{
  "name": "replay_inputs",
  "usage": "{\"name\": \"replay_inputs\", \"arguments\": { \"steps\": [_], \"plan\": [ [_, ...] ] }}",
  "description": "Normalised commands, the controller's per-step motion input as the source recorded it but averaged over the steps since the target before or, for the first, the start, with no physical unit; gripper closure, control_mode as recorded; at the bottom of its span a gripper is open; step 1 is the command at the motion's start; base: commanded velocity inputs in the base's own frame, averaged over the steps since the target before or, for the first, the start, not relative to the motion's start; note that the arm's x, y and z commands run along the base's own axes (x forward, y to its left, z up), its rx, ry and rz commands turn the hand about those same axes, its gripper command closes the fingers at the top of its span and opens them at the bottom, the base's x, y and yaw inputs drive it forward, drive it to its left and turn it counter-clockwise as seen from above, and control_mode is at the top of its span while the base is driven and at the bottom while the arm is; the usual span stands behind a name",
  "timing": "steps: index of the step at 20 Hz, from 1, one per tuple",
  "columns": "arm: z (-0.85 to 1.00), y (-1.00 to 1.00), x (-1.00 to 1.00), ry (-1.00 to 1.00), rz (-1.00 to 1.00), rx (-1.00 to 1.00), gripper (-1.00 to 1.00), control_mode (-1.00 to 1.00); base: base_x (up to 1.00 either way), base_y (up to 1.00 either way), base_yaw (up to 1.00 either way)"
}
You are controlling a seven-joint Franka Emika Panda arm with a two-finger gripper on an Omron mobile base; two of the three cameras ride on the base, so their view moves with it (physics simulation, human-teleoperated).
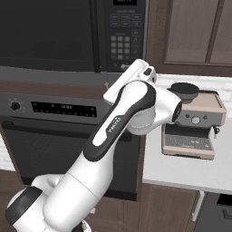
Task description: Pick the broccoli from the sink and place it in the bowl. Then pick the bowl and place it in the microwave. Then close the microwave door and press the start button.
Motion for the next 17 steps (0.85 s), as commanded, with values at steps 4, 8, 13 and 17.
{"name": "replay_inputs", "arguments": {
  "steps": [4,8,13,17],
  "plan": [
    [-0.4,0.0,0.34,0.02,-0.12,0.0,-1.0,-1.0,0.0,0.0,0.0],
    [-0.12,0.0,0.37,0.0,-0.17,0.0,-1.0,-1.0,0.0,0.0,0.0],
    [0.0,-0.01,0.34,0.0,-0.19,0.0,-1.0,-1.0,0.0,0.0,0.0],
    [0.0,0.0,0.21,-0.01,-0.14,0.0,-1.0,-1.0,0.0,0.0,0.0]
  ]
}}
